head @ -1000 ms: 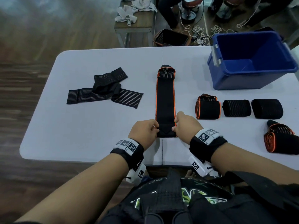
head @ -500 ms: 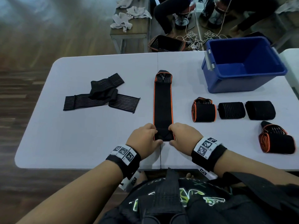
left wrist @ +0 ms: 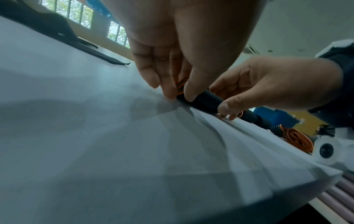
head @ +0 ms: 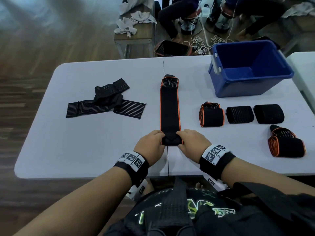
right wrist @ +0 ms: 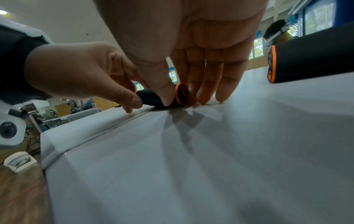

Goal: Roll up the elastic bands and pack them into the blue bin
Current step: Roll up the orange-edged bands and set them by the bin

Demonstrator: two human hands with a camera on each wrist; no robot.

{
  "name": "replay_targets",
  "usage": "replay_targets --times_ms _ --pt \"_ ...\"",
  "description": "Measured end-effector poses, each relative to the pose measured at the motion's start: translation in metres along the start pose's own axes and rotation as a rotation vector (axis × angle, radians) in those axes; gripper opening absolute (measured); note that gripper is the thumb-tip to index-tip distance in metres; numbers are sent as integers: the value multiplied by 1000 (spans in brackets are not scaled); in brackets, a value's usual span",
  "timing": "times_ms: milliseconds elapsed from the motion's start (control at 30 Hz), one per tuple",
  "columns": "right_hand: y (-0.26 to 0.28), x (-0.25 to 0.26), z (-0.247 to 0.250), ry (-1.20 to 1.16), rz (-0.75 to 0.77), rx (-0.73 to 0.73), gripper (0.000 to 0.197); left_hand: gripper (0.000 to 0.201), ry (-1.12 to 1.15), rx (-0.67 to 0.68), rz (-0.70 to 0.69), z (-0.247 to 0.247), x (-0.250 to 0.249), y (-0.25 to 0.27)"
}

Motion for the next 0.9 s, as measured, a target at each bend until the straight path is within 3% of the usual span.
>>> replay_targets --times_ms 167,300,533,800,900 --pt "-3 -6 7 -155 -81 39 36 37 158 -81 102 6 6 1" --pt "-7 -13 3 -315 -189 32 17 38 330 -169 230 10 10 -2" --pt "-9 -16 -1 -394 -341 38 40 25 473 -217 404 0 17 -7" --pt "-17 -13 -5 -243 -476 194 45 16 448 -179 370 1 13 -7" --pt "-11 -14 1 -241 -417 40 30 13 354 -138 305 3 7 -9"
Point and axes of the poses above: each hand's wrist, its own y-axis away from the middle knuckle, its own z-axis out of the back of the hand, x = y × z, the point moved 4 cm from there along -y, towards the middle knuckle, and after that the axes turned 9 degrees about y, right-handed, at the moved point
